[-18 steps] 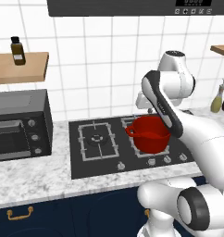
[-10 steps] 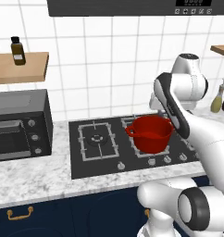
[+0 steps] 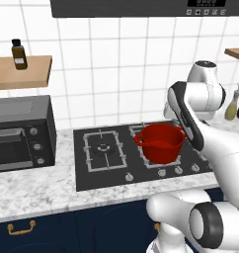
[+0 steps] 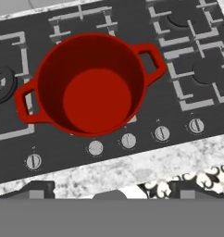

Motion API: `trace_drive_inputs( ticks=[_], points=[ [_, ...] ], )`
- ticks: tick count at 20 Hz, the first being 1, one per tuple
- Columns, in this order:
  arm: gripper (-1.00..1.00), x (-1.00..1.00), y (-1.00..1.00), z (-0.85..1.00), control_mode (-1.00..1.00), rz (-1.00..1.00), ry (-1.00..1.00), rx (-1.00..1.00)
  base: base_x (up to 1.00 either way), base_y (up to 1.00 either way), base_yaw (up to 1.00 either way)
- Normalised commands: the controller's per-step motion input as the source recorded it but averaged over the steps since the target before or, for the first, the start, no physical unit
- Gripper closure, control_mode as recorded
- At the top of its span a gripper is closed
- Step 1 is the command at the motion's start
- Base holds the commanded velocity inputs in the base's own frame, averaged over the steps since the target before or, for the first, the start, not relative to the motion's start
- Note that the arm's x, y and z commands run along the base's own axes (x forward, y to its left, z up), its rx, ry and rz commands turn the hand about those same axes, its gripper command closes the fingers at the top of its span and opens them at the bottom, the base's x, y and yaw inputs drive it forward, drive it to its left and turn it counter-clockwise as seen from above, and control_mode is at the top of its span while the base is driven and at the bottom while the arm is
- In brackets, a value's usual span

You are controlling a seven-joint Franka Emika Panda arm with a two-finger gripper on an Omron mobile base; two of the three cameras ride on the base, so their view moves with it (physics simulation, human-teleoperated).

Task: Put the potato and onion in the pot. Retrieve the spatula and lightly stir the vegetables in the pot.

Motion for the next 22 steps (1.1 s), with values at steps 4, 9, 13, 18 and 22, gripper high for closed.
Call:
trace_drive_inputs(
  ticks=[4, 9, 13, 18, 22],
  points=[
    [-1.0, -0.19, -0.46, 0.0, -1.0, -0.23, 0.0, 0.0, 0.0, 0.0, 0.0],
    [-1.0, -0.14, -0.94, -0.12, -1.0, -0.35, 0.01, -0.01, 0.0, 0.0, 0.0],
    [-1.0, 0.07, -1.0, -0.41, -1.0, -0.21, 0.0, -0.01, 0.0, 0.0, 0.0],
    [-1.0, 0.15, -1.0, -0.51, -1.0, -0.2, 0.0, 0.0, 0.0, 0.0, 0.0],
    [-1.0, 0.47, -1.0, -0.46, -1.0, -0.16, 0.02, 0.0, 0.0, 0.0, 0.0]
  ],
)
